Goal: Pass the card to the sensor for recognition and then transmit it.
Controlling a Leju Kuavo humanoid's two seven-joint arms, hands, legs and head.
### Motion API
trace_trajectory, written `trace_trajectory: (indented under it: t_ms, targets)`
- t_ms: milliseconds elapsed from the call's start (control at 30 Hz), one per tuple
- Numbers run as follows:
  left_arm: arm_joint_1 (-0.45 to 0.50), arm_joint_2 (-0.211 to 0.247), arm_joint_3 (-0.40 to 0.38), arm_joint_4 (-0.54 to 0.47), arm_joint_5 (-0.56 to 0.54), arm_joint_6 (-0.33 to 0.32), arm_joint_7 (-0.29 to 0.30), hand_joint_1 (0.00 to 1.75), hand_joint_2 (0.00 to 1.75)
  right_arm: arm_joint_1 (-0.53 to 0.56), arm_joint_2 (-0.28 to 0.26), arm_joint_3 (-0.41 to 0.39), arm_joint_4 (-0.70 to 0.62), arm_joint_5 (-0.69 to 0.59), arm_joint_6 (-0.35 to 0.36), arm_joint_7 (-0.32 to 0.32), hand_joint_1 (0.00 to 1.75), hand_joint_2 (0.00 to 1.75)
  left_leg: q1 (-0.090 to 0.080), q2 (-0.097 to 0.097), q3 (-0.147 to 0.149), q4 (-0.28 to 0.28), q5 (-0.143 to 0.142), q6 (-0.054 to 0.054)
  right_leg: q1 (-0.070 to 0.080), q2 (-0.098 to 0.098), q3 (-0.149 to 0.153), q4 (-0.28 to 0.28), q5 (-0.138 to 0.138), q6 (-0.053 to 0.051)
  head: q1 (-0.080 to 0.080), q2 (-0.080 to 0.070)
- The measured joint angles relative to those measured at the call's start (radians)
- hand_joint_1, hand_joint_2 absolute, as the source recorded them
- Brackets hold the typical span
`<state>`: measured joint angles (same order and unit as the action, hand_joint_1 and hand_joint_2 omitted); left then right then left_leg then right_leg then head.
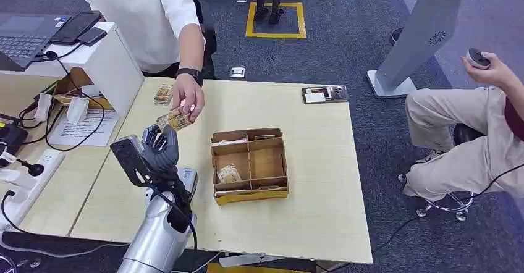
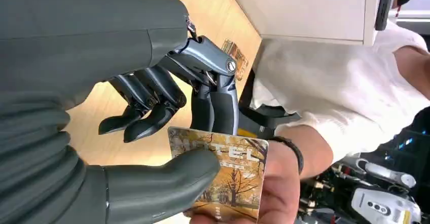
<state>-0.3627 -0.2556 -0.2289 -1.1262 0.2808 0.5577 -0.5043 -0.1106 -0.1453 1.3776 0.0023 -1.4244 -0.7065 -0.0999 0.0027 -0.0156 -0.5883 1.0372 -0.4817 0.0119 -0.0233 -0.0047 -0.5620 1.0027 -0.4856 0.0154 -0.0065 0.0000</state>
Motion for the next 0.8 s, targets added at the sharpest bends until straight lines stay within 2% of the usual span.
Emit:
trace_trajectory:
  t_ms: [400,600,800]
  targets:
    - [-0.050,0.009,0.017,0.058,-0.017,0.027,-0.013,1.75,1.75,0.032,-0.045,-0.061,0.006,-0.027,0.000,-0.057,0.00,1.75,0.000,0.000,0.000,0.000,0.000,0.000,0.000,0.001,-0.001,0.000,0.000,0.000,0.000,0.000]
    - [-0.102,0.024,0.029,0.099,-0.056,0.079,0.018,1.75,1.75,0.031,-0.051,-0.067,0.006,-0.020,0.000,-0.068,0.00,1.75,0.000,0.000,0.000,0.000,0.000,0.000,0.000,0.000,-0.001,0.000,0.000,0.000,0.000,0.000]
    - [-0.135,0.040,0.033,0.138,-0.063,0.089,0.026,1.75,1.75,0.030,-0.051,-0.067,0.006,-0.015,0.000,-0.068,0.00,1.75,0.000,0.001,0.000,0.000,0.000,0.000,0.000,0.001,0.000,0.000,0.000,0.000,0.000,0.000]
